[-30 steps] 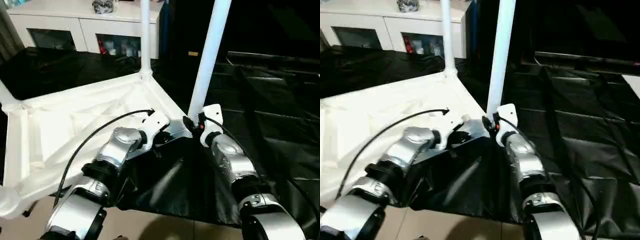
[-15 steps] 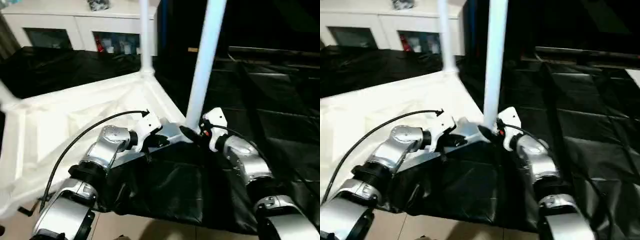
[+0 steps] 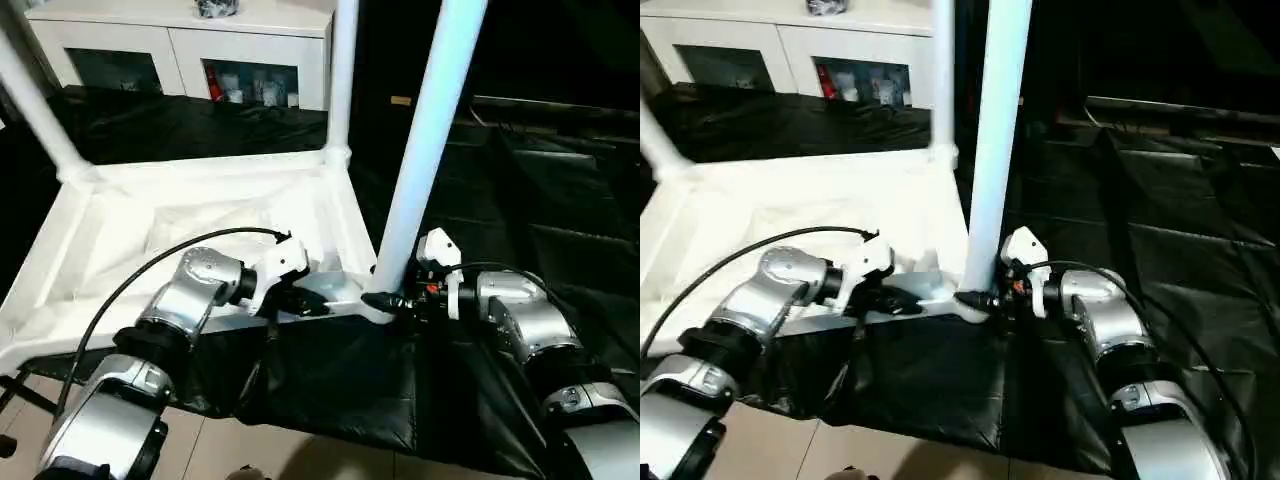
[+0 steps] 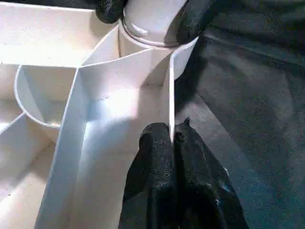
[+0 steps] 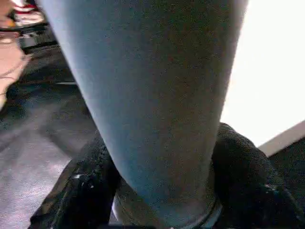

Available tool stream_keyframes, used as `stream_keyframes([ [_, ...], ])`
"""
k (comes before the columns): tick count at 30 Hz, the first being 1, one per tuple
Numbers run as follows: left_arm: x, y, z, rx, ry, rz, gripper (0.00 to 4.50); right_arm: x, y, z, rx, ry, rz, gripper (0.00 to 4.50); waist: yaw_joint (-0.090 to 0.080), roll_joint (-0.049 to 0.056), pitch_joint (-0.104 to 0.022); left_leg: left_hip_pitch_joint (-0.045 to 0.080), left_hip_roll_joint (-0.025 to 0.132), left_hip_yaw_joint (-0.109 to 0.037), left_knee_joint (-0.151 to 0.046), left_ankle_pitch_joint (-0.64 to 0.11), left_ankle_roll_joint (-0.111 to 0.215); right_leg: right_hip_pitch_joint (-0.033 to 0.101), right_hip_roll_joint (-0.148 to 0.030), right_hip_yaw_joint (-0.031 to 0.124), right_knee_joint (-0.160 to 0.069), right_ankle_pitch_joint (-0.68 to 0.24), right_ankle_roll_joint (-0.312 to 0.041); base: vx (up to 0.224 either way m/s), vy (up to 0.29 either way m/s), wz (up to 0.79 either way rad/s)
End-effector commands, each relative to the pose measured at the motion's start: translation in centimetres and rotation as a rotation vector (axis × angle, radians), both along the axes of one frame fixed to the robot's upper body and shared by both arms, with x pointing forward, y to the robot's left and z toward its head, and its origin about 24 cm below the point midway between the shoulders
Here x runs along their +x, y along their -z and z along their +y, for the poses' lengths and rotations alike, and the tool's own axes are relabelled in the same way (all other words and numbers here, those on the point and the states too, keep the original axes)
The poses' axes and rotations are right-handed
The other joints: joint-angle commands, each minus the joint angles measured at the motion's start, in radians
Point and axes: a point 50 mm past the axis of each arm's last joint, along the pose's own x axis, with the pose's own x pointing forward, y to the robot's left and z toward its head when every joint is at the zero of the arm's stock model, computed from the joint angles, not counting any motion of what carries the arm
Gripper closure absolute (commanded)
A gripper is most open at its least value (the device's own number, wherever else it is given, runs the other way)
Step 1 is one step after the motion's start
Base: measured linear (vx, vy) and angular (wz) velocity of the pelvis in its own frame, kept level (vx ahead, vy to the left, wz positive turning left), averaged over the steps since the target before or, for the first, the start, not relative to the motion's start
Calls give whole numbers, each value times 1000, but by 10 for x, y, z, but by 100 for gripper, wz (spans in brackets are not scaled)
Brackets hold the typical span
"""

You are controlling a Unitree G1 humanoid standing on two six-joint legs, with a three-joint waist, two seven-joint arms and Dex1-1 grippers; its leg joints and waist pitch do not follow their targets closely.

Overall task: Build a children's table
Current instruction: Rotate leg to tighten

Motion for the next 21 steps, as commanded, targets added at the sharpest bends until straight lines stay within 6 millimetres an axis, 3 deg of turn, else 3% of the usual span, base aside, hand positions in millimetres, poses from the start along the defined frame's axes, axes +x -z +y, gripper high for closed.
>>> stream_keyframes([
  [1,0,-4,-4,7,39,-10,450,-7,4,10,-13,-103,38,200,1,-11,-59,2,26,3,-50,-130,97,52,-63,40,-57,0,-285,0,0,0],
  [6,3,-2,-5,0,-21,-24,450,-15,14,18,10,-102,63,202,3,-11,-58,4,27,2,-52,-134,87,51,-65,40,-60,-31,-275,0,0,0],
  [8,9,-1,-9,-1,-109,-59,450,-15,18,24,29,-30,46,202,6,-10,-56,5,27,3,-53,-137,81,49,-65,41,-62,-35,-271,0,0,0],
  [9,12,-1,-10,2,-146,-74,450,-14,21,25,26,11,37,202,4,-15,-54,6,28,3,-55,-152,77,48,-65,41,-64,-58,-268,0,0,0],
  [10,12,-1,-10,2,-146,-74,450,-14,21,25,26,11,37,202,5,-14,-50,8,26,2,-59,-187,61,47,-66,41,-72,-133,-252,0,0,0],
  [11,18,-1,-16,6,-234,-102,450,-9,27,29,6,141,14,203,4,-14,-47,10,26,1,-63,-221,47,46,-69,41,-80,-213,-232,0,0,0],
  [12,18,-1,-16,6,-234,-102,450,-9,27,29,6,141,14,203,1,-12,-44,11,28,1,-67,-237,36,42,-70,44,-83,-245,-222,0,0,0],
  [14,26,-2,-26,-6,-363,-124,450,-1,35,35,-7,393,-11,203,-6,-13,-44,22,26,-5,-73,-283,-1,36,-75,46,-95,-356,-188,0,0,0],
  [15,26,-2,-27,-8,-373,-126,450,0,35,35,-6,414,-10,203,-9,-14,-44,20,26,-7,-74,-282,-5,36,-74,46,-95,-359,-183,0,0,0],
  [16,30,-2,-33,-14,-435,-139,450,3,39,39,-5,542,3,203,-13,-12,-42,14,25,-8,-78,-273,-10,38,-70,46,-94,-353,-173,0,0,0],
  [19,31,-1,-39,-13,-471,-148,450,6,41,43,-15,650,-1,203,-19,-12,-46,14,21,-6,-74,-274,-4,36,-68,48,-94,-308,-175,0,0,0],
  [21,33,0,-47,-13,-503,-171,450,9,40,54,-8,733,-13,203,-20,-5,-47,9,19,-5,-72,-255,2,38,-68,48,-92,-266,-180,0,0,0],
])
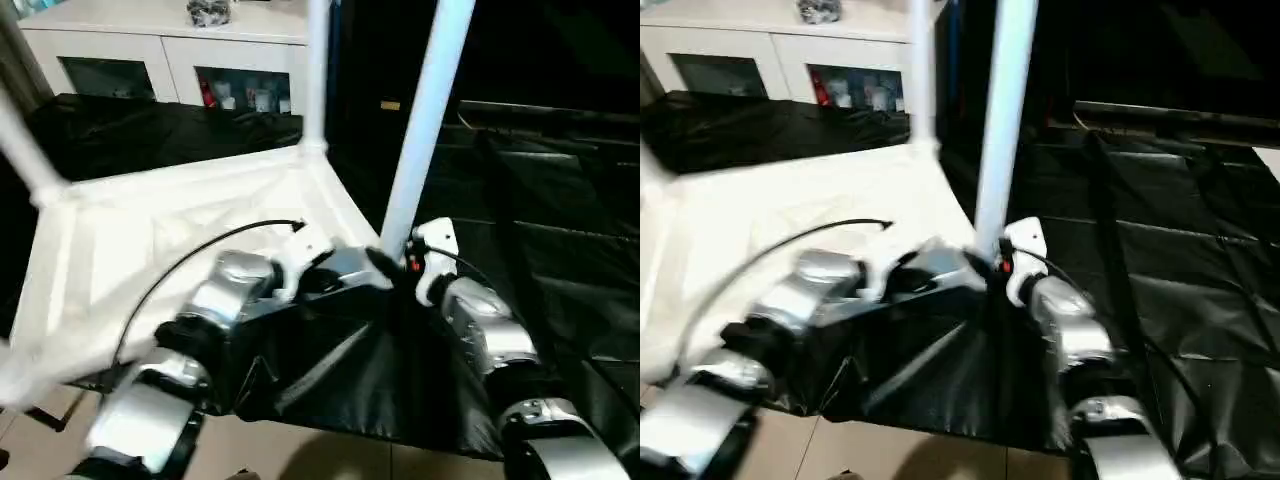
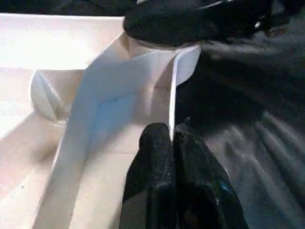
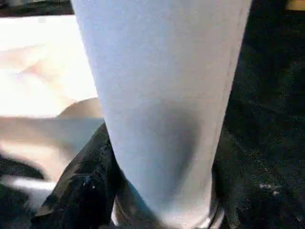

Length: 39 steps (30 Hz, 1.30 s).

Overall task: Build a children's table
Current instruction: Rotate leg to tighten

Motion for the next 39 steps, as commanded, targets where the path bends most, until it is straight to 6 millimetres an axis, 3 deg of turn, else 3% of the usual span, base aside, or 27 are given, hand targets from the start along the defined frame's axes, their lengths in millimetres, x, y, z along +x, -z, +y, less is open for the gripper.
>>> stream_keyframes([
  [1,12,-8,-5,10,-139,-82,450,-13,21,35,-62,-66,76,203,-1,-7,-48,2,20,-4,-71,-244,8,32,-64,45,-91,-246,-180,0,0,0],
  [5,9,-8,-9,11,-97,-93,450,-12,17,39,-84,-74,28,203,1,-6,-54,-2,19,-2,-65,-192,31,38,-60,43,-80,-134,-195,0,0,0],
  [6,9,-7,-9,11,-86,-94,450,-12,16,37,-73,-65,23,168,1,-5,-54,-3,19,-2,-64,-185,34,39,-61,44,-78,-117,-199,0,0,0],
  [7,8,-7,-9,13,-78,-95,450,-12,15,36,-65,-59,19,168,1,-5,-53,-4,19,-2,-64,-180,40,40,-60,43,-77,-101,-205,0,0,0],
  [12,7,-4,1,41,-52,-108,450,-14,13,14,-89,-127,-18,123,0,-3,-48,-6,20,-3,-69,-233,33,41,-62,42,-86,-182,-185,0,0,0],
  [14,8,-3,8,58,-51,-111,450,-19,9,-3,-68,-203,-27,123,-1,-8,-46,-6,19,-4,-70,-251,40,42,-60,41,-90,-211,-174,0,0,0],
  [18,11,-4,18,92,-41,-132,450,-29,-1,-38,-87,-319,-52,123,1,-13,-48,-14,17,-4,-64,-218,71,48,-59,39,-91,-197,-164,0,0,0],
  [20,11,-5,19,98,-4,-152,450,-32,-8,-59,-91,-341,-47,123,0,-16,-51,-14,16,-3,-58,-191,84,50,-58,38,-91,-170,-174,0,0,0],
  [22,11,-6,19,96,19,-160,450,-34,-11,-65,-83,-350,-41,123,1,-17,-55,-19,16,-3,-53,-135,97,52,-57,37,-77,-83,-200,0,0,0],
  [24,9,-10,14,52,74,-181,450,-40,-21,-75,-60,-400,-50,123,2,-16,-57,-17,17,-1,-48,-121,112,52,-56,37,-73,-39,-217,0,0,0],
  [26,7,-11,12,39,105,-204,450,-45,-24,-72,-47,-450,-52,123,9,-15,-60,-19,19,0,-42,-90,141,52,-54,35,-64,48,-237,0,0,0],
  [28,7,-10,13,28,97,-193,450,-47,-23,-67,-41,-475,-50,123,14,-15,-62,-20,19,0,-39,-81,149,50,-54,33,-60,68,-242,0,0,0],
  [29,7,-10,16,4,72,-161,422,-48,-22,-57,-25,-492,-53,120,15,-16,-63,-19,20,0,-39,-76,148,48,-56,33,-58,72,-249,0,0,0],
  [30,7,-10,17,1,67,-156,422,-48,-22,-56,-22,-494,-53,120,16,-18,-63,-20,20,1,-38,-75,146,48,-56,33,-57,74,-252,0,0,0],
  [31,7,-10,19,-5,55,-142,392,-48,-22,-53,-14,-500,-54,119,17,-16,-61,-20,20,0,-40,-86,141,45,-56,32,-58,58,-255,0,0,0],
  [34,6,-17,29,-55,16,-104,380,-48,-23,-38,28,-519,-59,119,20,-18,-61,-17,26,0,-44,-103,121,44,-61,34,-55,21,-268,0,0,0],
  [35,3,-19,33,-61,37,-84,370,-48,-23,-35,34,-520,-60,119,20,-24,-60,-17,27,0,-46,-104,119,42,-60,34,-55,12,-268,0,0,0],
  [36,3,-19,33,-61,37,-84,360,-48,-23,-35,34,-520,-60,119,20,-20,-60,-17,30,-2,-47,-103,114,42,-62,35,-52,10,-268,0,0,0],
  [37,-13,-23,48,-34,180,-17,360,-44,-22,-26,34,-516,-71,119,18,-22,-59,-13,29,0,-47,-107,110,37,-59,36,-56,7,-264,0,0,0],
  [38,-22,-24,57,-3,242,15,360,-42,-21,-21,31,-510,-76,119,15,-19,-60,-16,36,-5,-55,-93,88,38,-66,37,-46,9,-268,0,0,0],
  [39,-22,-24,57,-3,242,15,360,-42,-21,-21,31,-510,-76,119,15,-19,-60,-16,36,-5,-55,-93,88,38,-66,37,-46,9,-268,0,0,0],
])
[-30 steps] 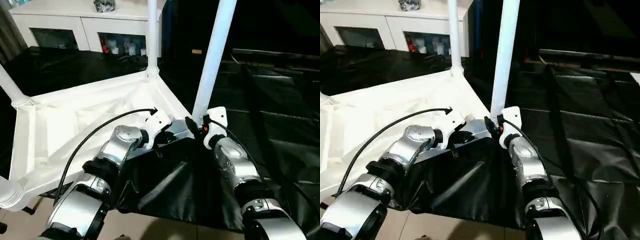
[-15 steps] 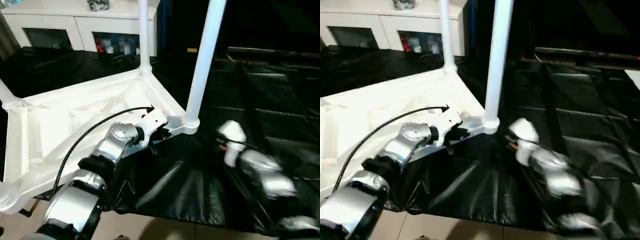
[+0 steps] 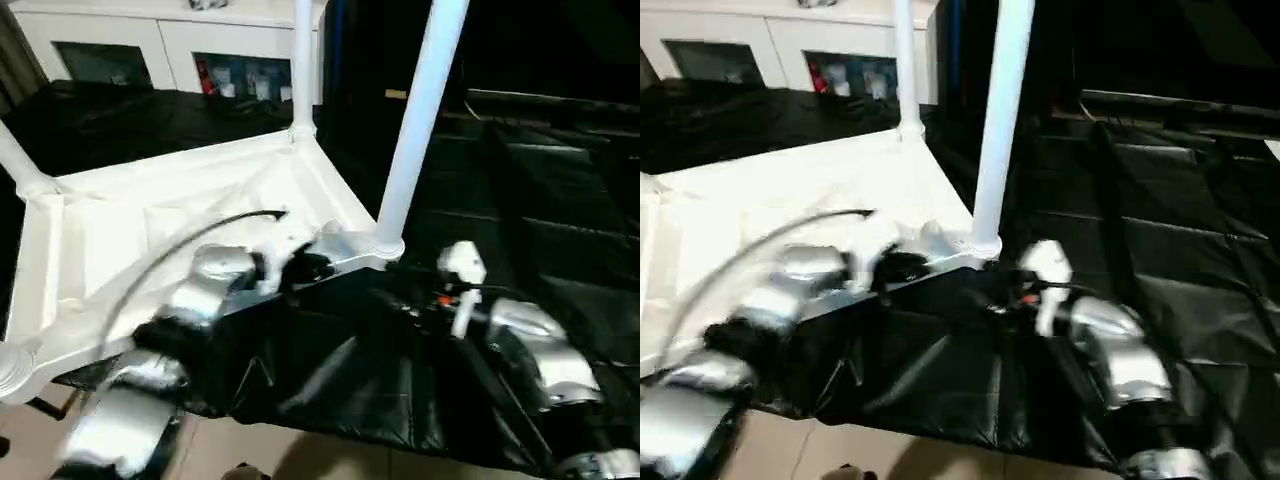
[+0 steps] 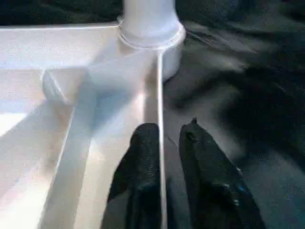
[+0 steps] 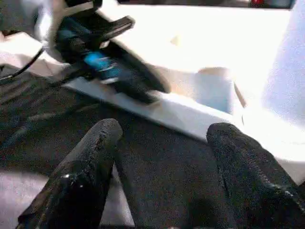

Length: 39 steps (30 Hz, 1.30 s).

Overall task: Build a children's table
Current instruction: Rotate leg to tighten

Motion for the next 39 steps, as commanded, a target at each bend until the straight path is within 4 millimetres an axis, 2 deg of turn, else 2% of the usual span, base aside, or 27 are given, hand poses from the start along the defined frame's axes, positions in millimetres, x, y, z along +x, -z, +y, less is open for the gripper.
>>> stream_keyframes([
  [1,-18,-4,9,44,129,91,360,7,-1,9,-11,3,-11,119,4,-6,-68,13,27,2,-53,-97,78,51,-58,40,-55,19,-270,0,0,0],
  [2,-21,-6,14,53,131,109,360,8,-1,13,-5,-4,-8,119,-1,-3,-66,7,24,3,-54,-93,73,54,-55,41,-50,39,-277,0,0,0],
  [4,-29,-12,22,54,137,145,360,11,-1,20,0,-16,-3,119,-1,-1,-68,12,24,3,-53,-88,67,55,-58,41,-46,66,-283,0,0,0],
  [5,-35,-15,26,46,135,166,360,14,-2,27,7,-24,-2,119,-1,-14,-66,9,22,4,-53,-81,72,56,-57,40,-44,73,-286,0,0,0],
  [6,-40,-18,29,40,134,183,360,16,-3,32,11,-29,-1,119,0,-7,-67,10,25,2,-54,-86,68,56,-61,41,-41,69,-289,0,0,0],
  [8,-43,-21,32,37,115,182,360,19,-5,40,19,-42,-6,119,-12,-14,-65,8,21,2,-55,-70,64,58,-57,41,-43,76,-291,0,0,0],
  [9,-44,-23,32,39,104,176,360,20,-6,43,20,-46,-9,119,-11,-12,-64,10,20,3,-54,-69,63,57,-58,42,-43,76,-292,0,0,0],
  [10,-39,-24,34,36,52,127,360,22,-7,46,24,-50,-14,119,-10,-19,-65,11,20,5,-52,-63,62,58,-57,43,-42,86,-293,0,0,0],
  [12,-30,-26,38,43,-50,57,360,26,-11,54,33,-45,-26,119,-8,-17,-64,12,17,6,-51,-61,56,57,-55,44,-42,96,-288,0,0,0],
  [14,-36,-29,41,25,-40,98,360,27,-13,59,55,-46,-21,119,-5,-22,-63,12,18,5,-52,-78,51,58,-60,46,-42,66,-275,0,0,0],
  [16,-41,-34,44,-1,-43,105,360,28,-13,66,76,-26,-19,119,-4,-20,-62,15,20,3,-55,-92,33,57,-60,46,-41,44,-268,0,0,0],
  [18,-41,-38,46,-18,-67,88,360,31,-12,71,80,15,-5,119,-7,-24,-61,15,19,3,-56,-99,16,56,-57,46,-41,42,-270,0,0,0],
  [22,-29,-44,49,-23,-148,1,360,39,-7,89,74,125,39,119,-9,-24,-60,18,16,3,-58,-135,-6,55,-57,48,-45,-6,-257,0,0,0],
  [25,-26,-57,45,-128,-157,-2,360,45,-5,99,40,201,46,119,-8,-24,-61,19,15,4,-57,-131,-27,53,-57,49,-42,-1,-252,0,0,0],
  [27,-27,-59,44,-151,-147,11,360,46,-5,101,40,204,47,119,-5,-22,-61,18,15,4,-57,-130,-32,54,-57,49,-40,4,-251,0,0,0],
  [28,-33,-59,39,-177,-100,70,360,48,-4,102,26,238,57,119,-6,-25,-62,17,15,3,-57,-128,-31,56,-56,49,-38,16,-248,0,0,0],
  [32,-45,-47,34,-120,-21,168,360,52,-4,103,24,281,67,119,-6,-25,-64,16,13,3,-56,-105,-23,56,-54,48,-35,40,-246,0,0,0],
  [33,-49,-40,32,-91,-5,200,360,55,-5,103,26,304,64,119,-7,-20,-64,16,13,3,-55,-106,-23,56,-53,48,-35,44,-244,0,0,0],
  [39,-65,-27,27,-45,66,311,360,71,-11,89,92,523,109,119,-10,-21,-65,20,13,3,-55,-127,-36,55,-52,48,-34,38,-238,0,0,0],
])
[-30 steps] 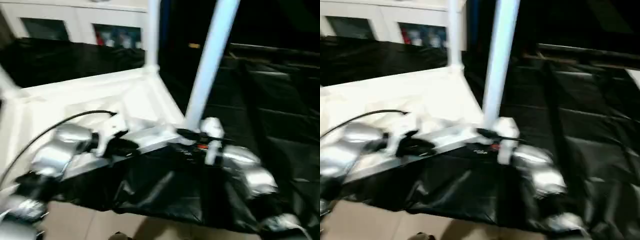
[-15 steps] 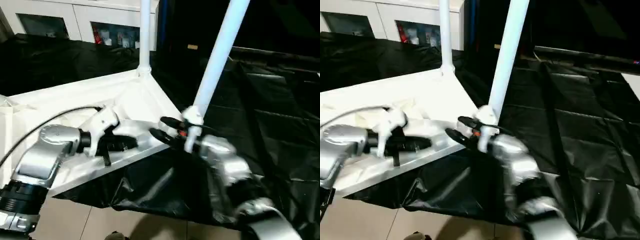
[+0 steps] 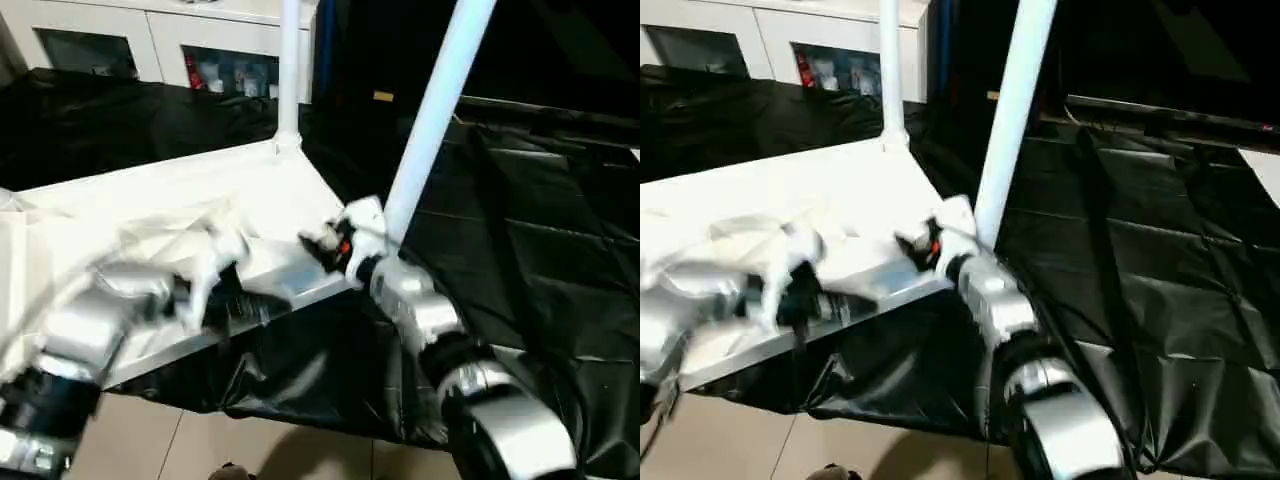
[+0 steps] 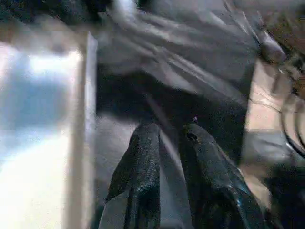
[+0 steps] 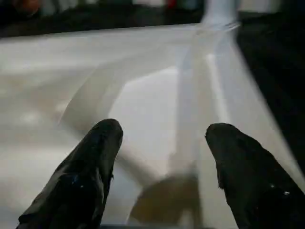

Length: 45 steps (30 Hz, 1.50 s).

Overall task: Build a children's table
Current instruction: Rotate leg to tighten

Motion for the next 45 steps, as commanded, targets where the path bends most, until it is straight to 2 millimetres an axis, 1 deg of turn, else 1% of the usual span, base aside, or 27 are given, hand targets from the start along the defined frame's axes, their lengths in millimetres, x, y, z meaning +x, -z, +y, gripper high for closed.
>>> stream_keyframes([
  [1,-4,0,-1,16,26,16,360,6,-1,-14,50,113,30,119,0,19,-71,16,13,6,-59,-131,-19,56,-51,48,-51,44,-230,0,0,0],
  [3,-6,5,1,42,29,26,360,8,-2,-18,67,140,37,119,3,23,-71,17,13,5,-59,-126,-21,55,-50,47,-51,48,-225,0,0,0],
  [6,-8,12,3,94,25,36,360,11,-3,-23,85,184,41,119,6,23,-73,18,14,4,-60,-139,-28,54,-50,46,-50,41,-219,0,0,0],
  [7,-6,22,8,179,-11,7,360,16,-2,-38,111,288,60,119,8,23,-72,18,14,4,-60,-141,-30,54,-50,46,-51,38,-217,0,0,0],
  [9,-5,25,10,202,-27,-5,360,17,-2,-43,122,323,68,119,11,22,-72,20,14,5,-59,-154,-34,53,-51,47,-52,20,-209,0,0,0],
  [10,-5,27,13,229,-42,-17,360,19,0,-57,117,375,74,119,15,24,-73,21,14,5,-59,-157,-39,51,-50,47,-51,21,-205,0,0,0],
  [13,-4,26,17,239,-56,-43,360,20,-1,-68,108,406,69,119,21,21,-71,22,15,7,-59,-171,-40,49,-49,46,-52,18,-208,0,0,0],
  [16,10,24,27,311,-132,-141,360,24,-5,-91,95,470,58,119,26,19,-71,19,14,5,-59,-193,-44,51,-51,46,-55,-23,-196,0,0,0],
  [18,15,23,28,318,-150,-169,360,25,-8,-99,93,493,51,119,31,21,-71,21,14,6,-57,-202,-46,49,-51,47,-57,-45,-187,0,0,0],
  [21,21,22,28,302,-191,-185,360,27,-11,-107,90,518,40,119,38,18,-71,19,13,5,-57,-217,-52,48,-52,48,-57,-64,-181,0,0,0],
  [22,25,21,27,310,-201,-216,360,27,-13,-116,89,549,35,119,37,23,-71,16,13,3,-56,-224,-56,49,-52,47,-57,-75,-179,0,0,0],
  [24,29,21,27,327,-211,-243,360,28,-14,-123,88,571,35,119,40,24,-73,20,13,3,-55,-231,-58,46,-51,46,-58,-74,-184,0,0,0],
  [25,34,22,28,344,-225,-271,360,28,-15,-129,86,592,36,119,38,23,-71,12,11,1,-55,-229,-58,50,-50,45,-57,-69,-186,0,0,0],
  [26,38,23,28,358,-236,-290,360,27,-14,-133,75,605,36,119,40,26,-71,15,10,1,-54,-237,-57,48,-50,45,-59,-77,-184,0,0,0],
  [27,40,23,27,366,-242,-303,360,26,-14,-136,68,613,36,119,40,22,-73,15,11,2,-53,-236,-56,50,-52,45,-59,-79,-184,0,0,0],
  [28,43,24,25,370,-248,-321,360,26,-13,-140,61,621,34,119,40,28,-73,11,10,-1,-53,-231,-55,52,-52,45,-57,-71,-184,0,0,0],
  [31,49,24,20,352,-275,-361,360,23,-12,-149,38,638,27,119,41,23,-78,9,11,0,-48,-204,-46,55,-52,44,-52,-20,-201,0,0,0],
  [33,52,23,17,340,-311,-407,360,21,-12,-160,17,660,19,119,42,27,-79,9,11,0,-46,-197,-42,55,-51,42,-51,5,-209,0,0,0],
  [35,52,23,13,301,-348,-459,360,21,-14,-169,19,671,9,119,44,26,-80,8,10,1,-44,-184,-37,56,-50,42,-49,24,-215,0,0,0],
  [36,52,22,11,271,-372,-475,360,21,-16,-171,23,664,3,119,43,32,-79,6,10,0,-43,-191,-34,57,-50,41,-51,27,-219,0,0,0],
  [38,52,21,9,215,-417,-487,340,21,-18,-171,26,639,-9,119,44,32,-78,5,10,1,-42,-205,-30,58,-51,41,-51,20,-227,0,0,0],
  [39,52,18,7,138,-491,-501,329,22,-20,-166,10,562,-31,119,42,35,-77,0,8,0,-41,-206,-21,61,-52,40,-51,5,-231,0,0,0],
  [40,50,16,6,44,-539,-493,324,21,-20,-160,-12,500,-49,119,43,45,-77,0,9,-2,-40,-208,-21,61,-54,39,-52,1,-233,0,0,0],
  [41,49,14,5,-21,-571,-485,320,21,-20,-156,-26,458,-61,119,42,37,-75,-2,10,0,-40,-210,-14,62,-54,40,-57,-1,-239,0,0,0],
  [42,45,11,7,-103,-631,-501,320,19,-17,-147,-39,380,-76,119,43,37,-76,-2,11,-1,-39,-209,-12,63,-55,40,-55,1,-243,0,0,0],
  [43,43,11,11,-127,-679,-528,296,17,-16,-141,-47,324,-91,119,43,40,-75,-5,13,-2,-39,-213,-2,63,-56,39,-56,5,-249,0,0,0],
  [45,38,10,21,-141,-752,-592,285,12,-12,-133,-57,258,-111,119,40,43,-74,-6,14,-6,-43,-227,7,63,-54,37,-58,-11,-239,0,0,0],
])
